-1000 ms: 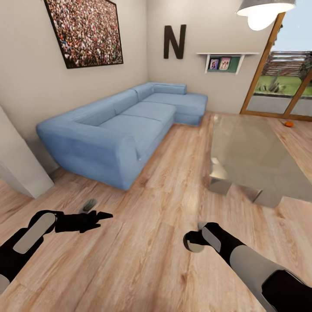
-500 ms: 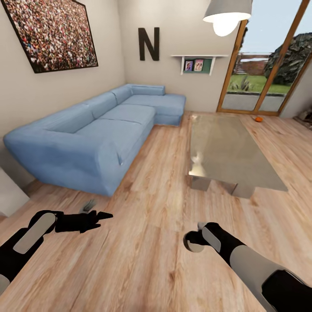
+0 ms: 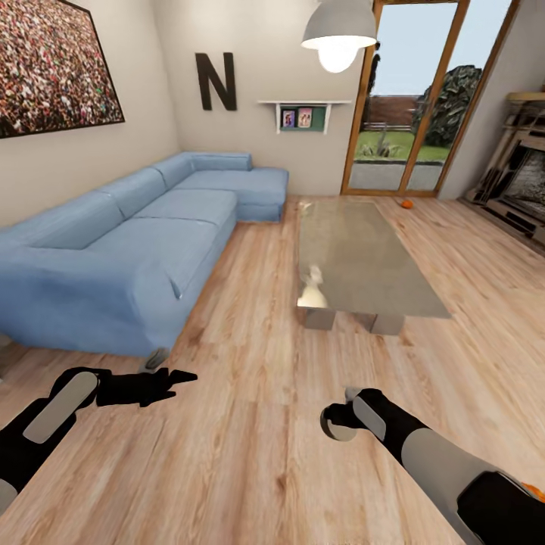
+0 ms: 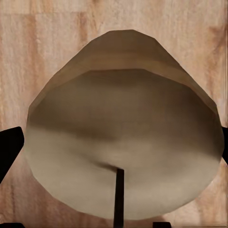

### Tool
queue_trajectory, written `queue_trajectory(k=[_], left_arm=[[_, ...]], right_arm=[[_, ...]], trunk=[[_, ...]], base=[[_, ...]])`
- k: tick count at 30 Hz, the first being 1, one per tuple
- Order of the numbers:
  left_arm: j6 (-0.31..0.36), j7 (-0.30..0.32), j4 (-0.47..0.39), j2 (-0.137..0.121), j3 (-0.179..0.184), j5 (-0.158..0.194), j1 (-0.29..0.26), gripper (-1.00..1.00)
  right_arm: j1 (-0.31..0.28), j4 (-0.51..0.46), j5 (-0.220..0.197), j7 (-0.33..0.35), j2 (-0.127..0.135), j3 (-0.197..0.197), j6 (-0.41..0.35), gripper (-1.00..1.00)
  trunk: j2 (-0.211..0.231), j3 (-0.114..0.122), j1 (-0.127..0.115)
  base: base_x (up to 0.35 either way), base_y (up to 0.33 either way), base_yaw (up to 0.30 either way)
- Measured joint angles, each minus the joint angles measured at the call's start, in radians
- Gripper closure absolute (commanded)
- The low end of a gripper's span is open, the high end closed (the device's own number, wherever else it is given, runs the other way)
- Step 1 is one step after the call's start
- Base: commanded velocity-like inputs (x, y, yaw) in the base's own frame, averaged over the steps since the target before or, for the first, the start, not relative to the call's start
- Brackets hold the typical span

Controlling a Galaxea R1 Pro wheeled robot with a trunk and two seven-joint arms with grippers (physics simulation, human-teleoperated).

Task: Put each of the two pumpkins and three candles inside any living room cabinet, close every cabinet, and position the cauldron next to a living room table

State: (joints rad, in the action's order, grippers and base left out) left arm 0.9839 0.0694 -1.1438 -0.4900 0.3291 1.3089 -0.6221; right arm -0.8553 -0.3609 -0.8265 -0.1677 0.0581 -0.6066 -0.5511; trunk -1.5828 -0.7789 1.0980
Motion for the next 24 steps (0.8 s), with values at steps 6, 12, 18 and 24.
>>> queue_trajectory(k=[6, 12, 18, 24], left_arm=[[0.000, 0.000, 0.000, 0.000, -0.001, 0.000, 0.000, -1.00], [0.000, 0.000, -0.001, 0.000, -0.001, 0.001, 0.000, -1.00], [0.001, 0.001, -0.001, 0.000, 0.000, 0.002, 0.000, -1.00], [0.001, 0.002, -0.001, 0.000, 0.002, 0.002, 0.000, -1.00]], right_arm=[[0.000, 0.000, 0.000, 0.000, -0.001, 0.000, 0.000, 1.00], [0.000, 0.000, 0.000, 0.000, -0.001, 0.000, 0.000, 1.00], [0.000, 0.000, 0.000, 0.000, -0.001, 0.000, 0.000, 1.00], [0.000, 0.000, 0.000, 0.000, -0.001, -0.001, 0.000, 1.00]], trunk=[[0.042, 0.021, -0.023], [0.084, 0.042, -0.046], [0.126, 0.064, -0.069], [0.154, 0.079, -0.084]], base=[[0.000, 0.000, -0.291], [0.000, 0.000, -0.290], [0.000, 0.000, -0.291], [0.000, 0.000, -0.290]])
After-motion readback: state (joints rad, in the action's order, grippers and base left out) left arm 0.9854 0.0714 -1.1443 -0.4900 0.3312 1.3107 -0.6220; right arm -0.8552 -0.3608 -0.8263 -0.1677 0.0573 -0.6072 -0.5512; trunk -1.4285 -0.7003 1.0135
